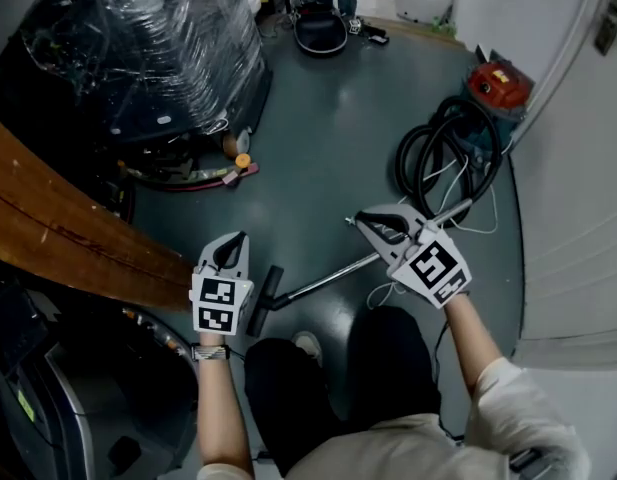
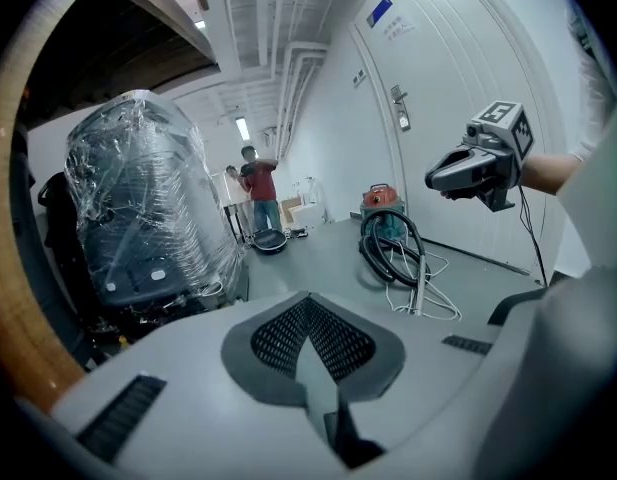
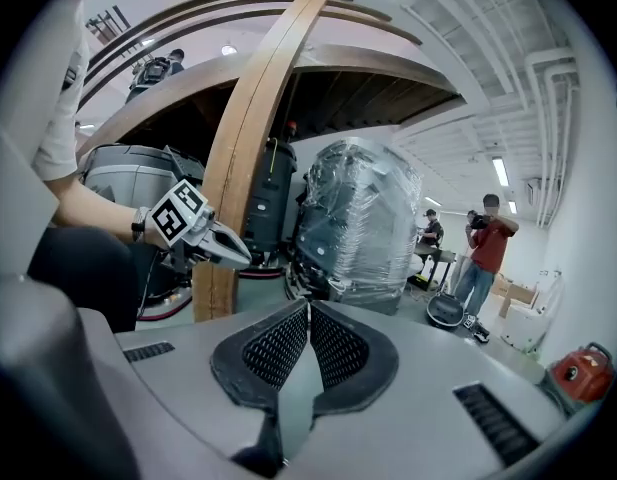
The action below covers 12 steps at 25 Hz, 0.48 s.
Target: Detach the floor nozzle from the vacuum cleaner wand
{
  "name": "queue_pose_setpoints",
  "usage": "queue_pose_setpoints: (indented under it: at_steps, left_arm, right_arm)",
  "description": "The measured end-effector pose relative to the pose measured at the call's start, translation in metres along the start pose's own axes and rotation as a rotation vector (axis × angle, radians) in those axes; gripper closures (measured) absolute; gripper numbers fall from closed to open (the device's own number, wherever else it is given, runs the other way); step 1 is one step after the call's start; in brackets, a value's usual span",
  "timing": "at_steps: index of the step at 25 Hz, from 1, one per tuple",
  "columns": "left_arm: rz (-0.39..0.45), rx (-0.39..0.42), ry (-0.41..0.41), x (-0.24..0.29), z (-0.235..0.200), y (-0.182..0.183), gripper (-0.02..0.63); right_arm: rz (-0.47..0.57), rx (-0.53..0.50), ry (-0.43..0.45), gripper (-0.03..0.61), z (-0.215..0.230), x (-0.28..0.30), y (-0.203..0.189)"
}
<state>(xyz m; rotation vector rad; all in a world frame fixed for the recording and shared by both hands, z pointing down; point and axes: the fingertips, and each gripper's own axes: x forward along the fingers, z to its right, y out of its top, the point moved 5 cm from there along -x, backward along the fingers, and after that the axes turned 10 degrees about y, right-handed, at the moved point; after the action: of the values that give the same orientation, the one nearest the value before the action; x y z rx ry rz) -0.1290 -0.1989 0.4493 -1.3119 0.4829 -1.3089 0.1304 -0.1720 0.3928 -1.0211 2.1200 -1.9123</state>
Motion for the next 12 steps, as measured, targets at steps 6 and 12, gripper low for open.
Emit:
queue_pose_setpoints:
  at_steps: [6,12]
  left_arm:
    - [-0.006,-0.024,-0.031,0.01,0.012,-0.022,0.615]
    - [-0.019,-0.03,-0.063,0.02,0.021,-0.057,0.615]
  right_arm:
    - [-0.005,0.035,0.011,0.548,-0.001,0.011,-0.026]
    - [-0.02,0.071,0.042,0.546,-0.011,0.042,-0.057]
